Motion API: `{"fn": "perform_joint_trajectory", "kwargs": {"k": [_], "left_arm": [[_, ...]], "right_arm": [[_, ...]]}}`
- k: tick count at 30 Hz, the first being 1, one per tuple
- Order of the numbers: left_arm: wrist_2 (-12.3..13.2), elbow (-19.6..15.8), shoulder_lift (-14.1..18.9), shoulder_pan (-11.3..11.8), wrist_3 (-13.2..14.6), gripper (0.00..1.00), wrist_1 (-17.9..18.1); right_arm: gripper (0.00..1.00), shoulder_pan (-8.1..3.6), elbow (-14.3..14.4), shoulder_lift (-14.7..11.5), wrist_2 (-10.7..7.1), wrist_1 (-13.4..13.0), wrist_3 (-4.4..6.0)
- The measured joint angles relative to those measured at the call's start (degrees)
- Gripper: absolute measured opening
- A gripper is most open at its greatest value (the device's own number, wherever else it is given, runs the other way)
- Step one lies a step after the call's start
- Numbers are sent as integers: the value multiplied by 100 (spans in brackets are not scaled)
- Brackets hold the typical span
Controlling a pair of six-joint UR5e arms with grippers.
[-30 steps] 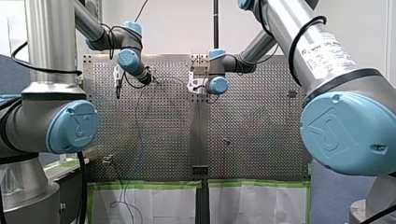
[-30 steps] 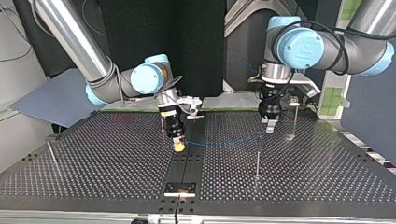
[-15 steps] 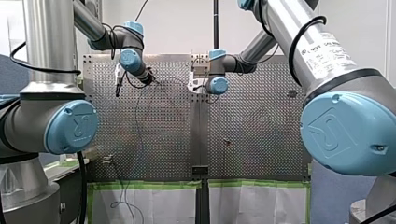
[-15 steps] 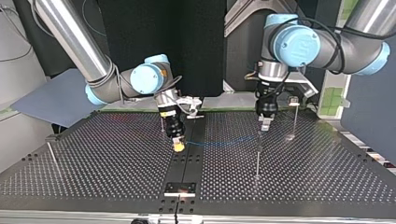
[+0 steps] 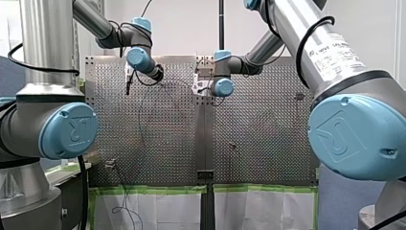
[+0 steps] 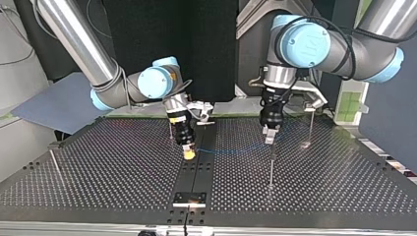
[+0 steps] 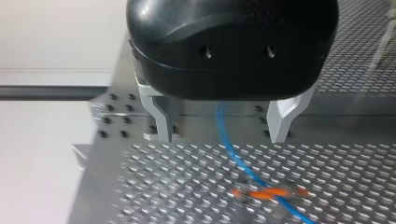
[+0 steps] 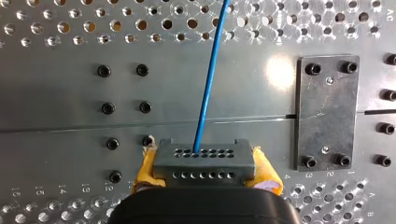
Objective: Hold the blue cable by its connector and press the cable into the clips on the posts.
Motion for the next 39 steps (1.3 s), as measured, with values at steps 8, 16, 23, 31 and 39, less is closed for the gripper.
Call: {"fn": "perform_joint_trajectory", "kwargs": {"k": [8, 16, 23, 31, 39], "left_arm": [[-201, 271, -348, -252, -401, 100, 341], [-514, 322, -708, -395, -509, 100, 442], [-628, 354, -876, -465, -409, 100, 569], [-1017, 600, -973, -591, -391, 100, 661], [-1361, 784, -1232, -676, -276, 100, 702]], "right_arm": [[0, 14, 2, -3, 0, 13, -5], [0, 16, 1, -7, 0, 18, -3], [0, 17, 1, -6, 0, 19, -5], [0, 15, 1, -7, 0, 21, -5], [0, 16, -1, -6, 0, 21, 6]]}}
